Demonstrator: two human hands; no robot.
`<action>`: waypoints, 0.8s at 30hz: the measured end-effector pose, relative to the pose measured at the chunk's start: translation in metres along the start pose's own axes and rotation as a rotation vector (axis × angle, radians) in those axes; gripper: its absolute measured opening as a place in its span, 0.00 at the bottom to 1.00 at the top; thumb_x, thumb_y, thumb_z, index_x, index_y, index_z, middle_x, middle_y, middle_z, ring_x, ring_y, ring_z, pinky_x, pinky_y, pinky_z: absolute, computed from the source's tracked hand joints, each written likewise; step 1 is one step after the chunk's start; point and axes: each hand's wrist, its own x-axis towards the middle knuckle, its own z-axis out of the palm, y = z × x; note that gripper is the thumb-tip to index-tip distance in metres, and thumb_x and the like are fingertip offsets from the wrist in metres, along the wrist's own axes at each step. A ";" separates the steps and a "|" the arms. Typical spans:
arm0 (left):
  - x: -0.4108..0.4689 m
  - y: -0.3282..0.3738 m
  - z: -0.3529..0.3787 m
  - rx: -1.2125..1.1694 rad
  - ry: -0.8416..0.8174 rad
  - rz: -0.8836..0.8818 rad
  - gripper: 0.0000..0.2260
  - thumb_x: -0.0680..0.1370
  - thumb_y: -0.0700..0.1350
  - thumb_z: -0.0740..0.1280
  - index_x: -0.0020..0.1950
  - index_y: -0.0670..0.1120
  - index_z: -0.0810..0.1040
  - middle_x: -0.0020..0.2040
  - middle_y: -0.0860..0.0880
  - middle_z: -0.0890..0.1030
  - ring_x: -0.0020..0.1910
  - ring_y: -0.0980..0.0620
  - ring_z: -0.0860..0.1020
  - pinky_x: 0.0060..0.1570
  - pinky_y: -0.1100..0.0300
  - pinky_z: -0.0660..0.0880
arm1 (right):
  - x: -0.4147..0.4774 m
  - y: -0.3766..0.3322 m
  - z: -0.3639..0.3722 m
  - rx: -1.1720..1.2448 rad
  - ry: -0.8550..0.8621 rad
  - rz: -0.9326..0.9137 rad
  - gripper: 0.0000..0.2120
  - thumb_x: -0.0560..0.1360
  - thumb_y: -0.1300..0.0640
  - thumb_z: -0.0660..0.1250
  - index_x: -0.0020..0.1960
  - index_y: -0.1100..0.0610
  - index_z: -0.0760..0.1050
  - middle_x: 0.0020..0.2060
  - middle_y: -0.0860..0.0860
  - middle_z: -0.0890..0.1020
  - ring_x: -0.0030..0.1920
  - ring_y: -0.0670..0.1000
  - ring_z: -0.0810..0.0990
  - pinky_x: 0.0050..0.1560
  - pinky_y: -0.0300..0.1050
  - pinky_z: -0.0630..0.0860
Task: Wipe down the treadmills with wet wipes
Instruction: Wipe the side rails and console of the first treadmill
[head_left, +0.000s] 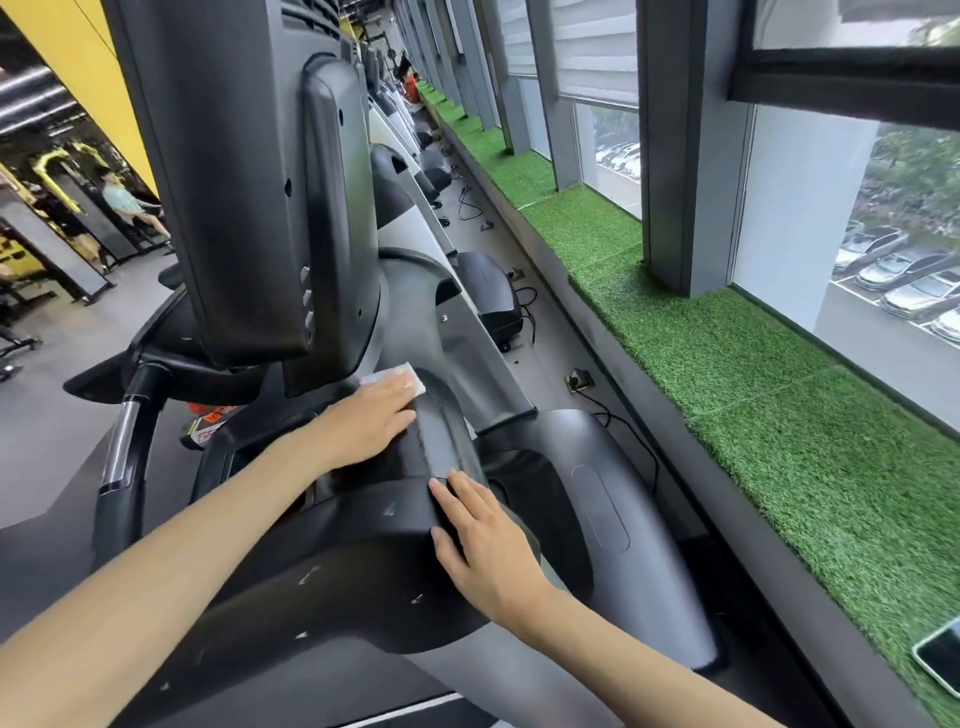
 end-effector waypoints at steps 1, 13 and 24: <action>-0.006 0.009 0.004 -0.029 -0.042 0.043 0.13 0.81 0.46 0.57 0.65 0.48 0.71 0.66 0.53 0.70 0.66 0.54 0.68 0.68 0.52 0.65 | 0.000 0.000 0.000 -0.004 0.010 -0.005 0.22 0.78 0.52 0.58 0.68 0.61 0.72 0.63 0.55 0.76 0.66 0.51 0.68 0.70 0.34 0.55; -0.079 0.004 0.020 -0.422 -0.108 -0.104 0.18 0.83 0.43 0.58 0.73 0.54 0.67 0.73 0.64 0.63 0.73 0.67 0.58 0.71 0.72 0.50 | 0.001 -0.005 -0.001 -0.031 0.044 0.028 0.21 0.78 0.51 0.56 0.65 0.58 0.75 0.62 0.52 0.78 0.65 0.50 0.71 0.59 0.41 0.74; -0.120 -0.012 0.015 -0.373 0.006 -0.129 0.24 0.81 0.31 0.57 0.71 0.52 0.71 0.74 0.58 0.64 0.73 0.62 0.61 0.73 0.64 0.57 | 0.004 -0.013 -0.007 -0.057 -0.007 0.080 0.22 0.78 0.50 0.54 0.66 0.59 0.75 0.61 0.53 0.78 0.64 0.52 0.74 0.57 0.43 0.76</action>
